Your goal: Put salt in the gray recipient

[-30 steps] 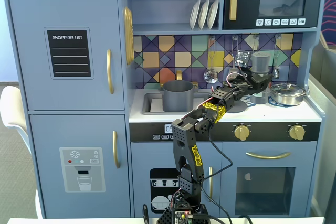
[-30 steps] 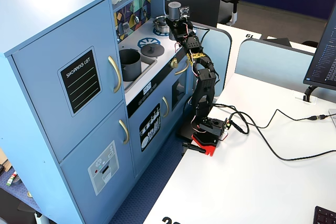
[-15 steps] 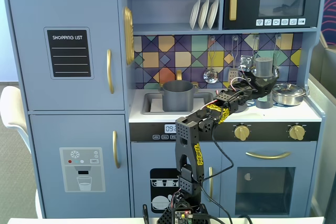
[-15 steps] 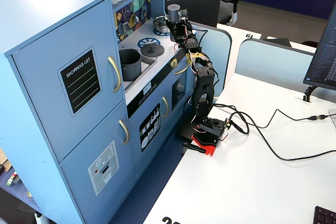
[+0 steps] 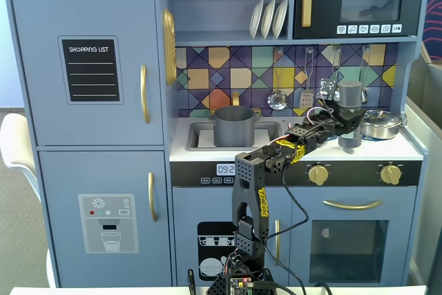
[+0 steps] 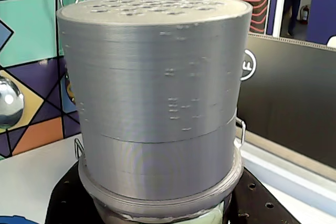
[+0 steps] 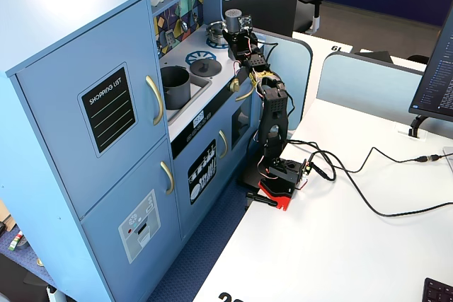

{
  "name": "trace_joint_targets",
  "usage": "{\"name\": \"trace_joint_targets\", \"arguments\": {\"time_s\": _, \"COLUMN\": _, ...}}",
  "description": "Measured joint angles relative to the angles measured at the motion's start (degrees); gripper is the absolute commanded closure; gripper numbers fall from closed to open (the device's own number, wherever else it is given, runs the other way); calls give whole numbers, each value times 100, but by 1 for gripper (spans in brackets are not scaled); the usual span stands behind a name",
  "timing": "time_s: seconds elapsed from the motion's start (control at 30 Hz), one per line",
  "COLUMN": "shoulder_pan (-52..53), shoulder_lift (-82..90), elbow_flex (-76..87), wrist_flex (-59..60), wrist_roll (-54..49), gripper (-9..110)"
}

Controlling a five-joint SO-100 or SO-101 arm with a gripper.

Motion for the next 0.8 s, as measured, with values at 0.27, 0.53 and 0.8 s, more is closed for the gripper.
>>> {"name": "trace_joint_targets", "arguments": {"time_s": 0.27, "shoulder_pan": 9, "shoulder_lift": -26, "elbow_flex": 466, "wrist_flex": -246, "wrist_roll": 220, "gripper": 101}}
{"name": "trace_joint_targets", "arguments": {"time_s": 0.53, "shoulder_pan": 79, "shoulder_lift": 0, "elbow_flex": 659, "wrist_flex": -290, "wrist_roll": 589, "gripper": 59}}
{"name": "trace_joint_targets", "arguments": {"time_s": 0.8, "shoulder_pan": 229, "shoulder_lift": 237, "elbow_flex": 1055, "wrist_flex": -158, "wrist_roll": 606, "gripper": 56}}
